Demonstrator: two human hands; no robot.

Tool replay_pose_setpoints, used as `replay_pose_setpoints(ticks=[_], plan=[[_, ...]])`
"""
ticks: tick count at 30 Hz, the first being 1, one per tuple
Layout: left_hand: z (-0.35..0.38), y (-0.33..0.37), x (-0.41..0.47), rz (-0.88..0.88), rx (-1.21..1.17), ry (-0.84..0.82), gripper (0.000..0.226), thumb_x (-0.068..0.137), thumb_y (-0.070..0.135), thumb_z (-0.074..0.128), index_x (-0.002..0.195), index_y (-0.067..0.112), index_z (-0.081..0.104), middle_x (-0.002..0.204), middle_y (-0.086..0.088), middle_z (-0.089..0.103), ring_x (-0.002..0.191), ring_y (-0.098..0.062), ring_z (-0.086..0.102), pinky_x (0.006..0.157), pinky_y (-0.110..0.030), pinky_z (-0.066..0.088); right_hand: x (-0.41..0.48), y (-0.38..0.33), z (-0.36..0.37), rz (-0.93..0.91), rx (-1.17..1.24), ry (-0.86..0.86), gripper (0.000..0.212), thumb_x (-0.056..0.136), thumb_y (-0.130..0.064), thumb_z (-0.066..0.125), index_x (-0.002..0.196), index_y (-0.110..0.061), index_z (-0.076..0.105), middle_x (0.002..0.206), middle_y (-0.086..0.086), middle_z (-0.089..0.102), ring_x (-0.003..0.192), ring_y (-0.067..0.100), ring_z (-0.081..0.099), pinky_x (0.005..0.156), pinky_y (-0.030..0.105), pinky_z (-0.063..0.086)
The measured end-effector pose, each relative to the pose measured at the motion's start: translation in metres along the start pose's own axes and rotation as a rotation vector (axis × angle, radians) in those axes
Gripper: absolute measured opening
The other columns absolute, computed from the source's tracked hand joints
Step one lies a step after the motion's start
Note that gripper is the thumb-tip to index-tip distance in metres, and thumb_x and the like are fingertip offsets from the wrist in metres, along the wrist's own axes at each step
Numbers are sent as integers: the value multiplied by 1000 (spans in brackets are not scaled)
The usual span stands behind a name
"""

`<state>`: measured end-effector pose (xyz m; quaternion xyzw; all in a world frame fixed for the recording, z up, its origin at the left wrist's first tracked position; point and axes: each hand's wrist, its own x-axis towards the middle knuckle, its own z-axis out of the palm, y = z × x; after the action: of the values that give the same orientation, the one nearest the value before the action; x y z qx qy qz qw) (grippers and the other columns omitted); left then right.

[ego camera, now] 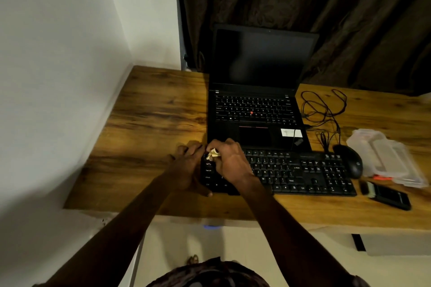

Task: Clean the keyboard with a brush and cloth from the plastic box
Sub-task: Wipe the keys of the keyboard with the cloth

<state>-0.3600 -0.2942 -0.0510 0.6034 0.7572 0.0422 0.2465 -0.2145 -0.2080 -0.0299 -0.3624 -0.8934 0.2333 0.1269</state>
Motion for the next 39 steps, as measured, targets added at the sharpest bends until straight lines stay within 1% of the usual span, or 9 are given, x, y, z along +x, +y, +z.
replay_pose_setpoints(ticks=[4,8,13,15,18,22,30,35,39], plan=[[-1,-1,0,8,-26,-4,150,35,69,88,153,40,0,156,13,9,134,-26,18,101,-57,31,-2,15,-9,15,68,-40,39,86,-12,73,109,-33,49,98,5,56,92,23,56,79,42,54],[0,0,1,4,-18,7,151,35,70,87,154,39,0,155,13,10,133,-25,18,99,-53,31,-3,24,-12,-32,-17,-14,38,86,-9,72,113,-24,50,93,5,58,89,21,55,80,33,47],[1,-2,-1,4,-31,12,147,33,73,85,153,38,8,153,11,15,134,-27,20,100,-57,32,3,6,0,-96,61,-28,39,85,-9,72,114,-22,49,92,2,54,85,21,54,73,30,43],[1,-2,-1,6,-27,14,145,35,74,85,153,37,11,152,11,16,135,-27,20,101,-56,32,3,4,3,-129,32,-26,39,85,-8,73,113,-20,50,92,3,55,85,23,55,75,32,45],[-2,0,-1,1,-22,-6,146,39,70,87,154,39,3,155,10,13,136,-28,18,103,-59,31,1,18,-4,-103,-21,10,37,85,-10,72,113,-22,50,92,5,59,89,24,56,81,37,47],[-3,1,-1,2,-47,-7,148,38,71,87,154,40,1,155,11,13,136,-27,18,103,-61,30,-6,44,-17,-47,-77,40,36,85,-5,68,111,-24,52,90,0,63,90,18,55,89,38,46],[-1,1,0,-13,-38,-14,149,37,68,88,154,40,1,155,12,11,136,-27,17,103,-59,29,5,19,3,-117,-2,11,37,86,-11,70,112,-28,49,89,4,61,89,23,55,86,39,45],[-2,-1,0,25,-83,-3,147,39,71,87,155,37,4,155,11,11,136,-26,15,106,-60,27,-2,53,-9,-52,-56,39,39,85,-7,69,112,-28,49,91,1,65,93,20,55,92,39,44],[0,-3,1,25,-89,0,147,36,74,84,154,38,3,155,13,11,136,-24,15,106,-60,29,-5,56,-12,-51,-18,42,40,84,-5,68,112,-27,50,92,2,63,90,21,54,89,40,47]])
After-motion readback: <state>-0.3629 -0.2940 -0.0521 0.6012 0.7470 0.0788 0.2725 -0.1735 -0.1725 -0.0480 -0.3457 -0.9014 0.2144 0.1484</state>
